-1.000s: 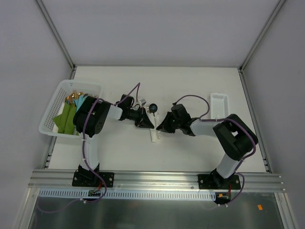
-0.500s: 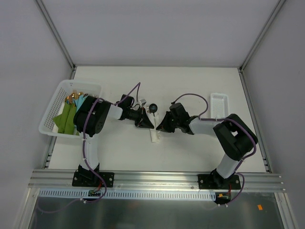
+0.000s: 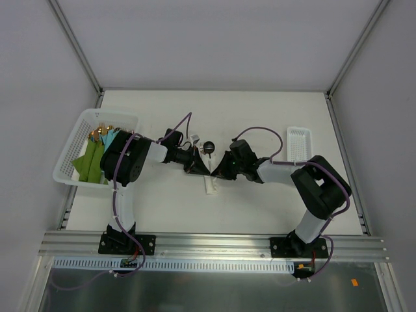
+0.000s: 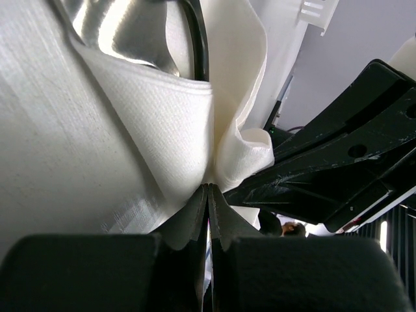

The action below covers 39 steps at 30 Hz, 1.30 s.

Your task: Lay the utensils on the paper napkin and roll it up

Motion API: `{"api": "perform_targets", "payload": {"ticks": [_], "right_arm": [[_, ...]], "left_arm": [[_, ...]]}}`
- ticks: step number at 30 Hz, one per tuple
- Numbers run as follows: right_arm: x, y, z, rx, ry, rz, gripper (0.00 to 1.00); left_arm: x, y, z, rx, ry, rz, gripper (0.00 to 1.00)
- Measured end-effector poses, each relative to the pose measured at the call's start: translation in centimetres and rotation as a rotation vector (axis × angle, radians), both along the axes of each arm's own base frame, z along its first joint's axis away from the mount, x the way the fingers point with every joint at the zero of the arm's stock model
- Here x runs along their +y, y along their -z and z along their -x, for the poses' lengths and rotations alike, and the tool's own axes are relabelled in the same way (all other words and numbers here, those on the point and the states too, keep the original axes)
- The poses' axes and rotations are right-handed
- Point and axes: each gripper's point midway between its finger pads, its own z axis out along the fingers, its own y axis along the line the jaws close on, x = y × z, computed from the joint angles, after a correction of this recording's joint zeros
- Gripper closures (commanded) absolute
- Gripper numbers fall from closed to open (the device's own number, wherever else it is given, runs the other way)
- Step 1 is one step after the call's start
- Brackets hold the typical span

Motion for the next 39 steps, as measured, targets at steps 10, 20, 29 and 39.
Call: {"api": "perform_targets", "payload": {"ticks": [10, 20, 29, 39], "right_arm": [[1.9, -1.9, -0.4, 0.008, 0.017, -0.120, 1.00], [3.2, -1.6, -0.5, 0.054, 0.037, -0.231, 1.00], [3.4, -1.3, -0.6, 0.062, 0.033, -0.324, 0.90], [4.3, -1.7, -0.9, 0.060, 0.010, -0.462, 0.65]], "left_arm": [[0.0, 0.0, 0.0, 0.002, 0.001, -0.003, 1.00], [0.5, 0.1, -0.2, 0.008, -0.010, -0.006, 1.00], [0.8, 0.1, -0.3, 0.024, -0.009, 0.004, 1.00], [1.4, 0.1, -0.6, 0.025, -0.012, 0.016, 1.00]]}}
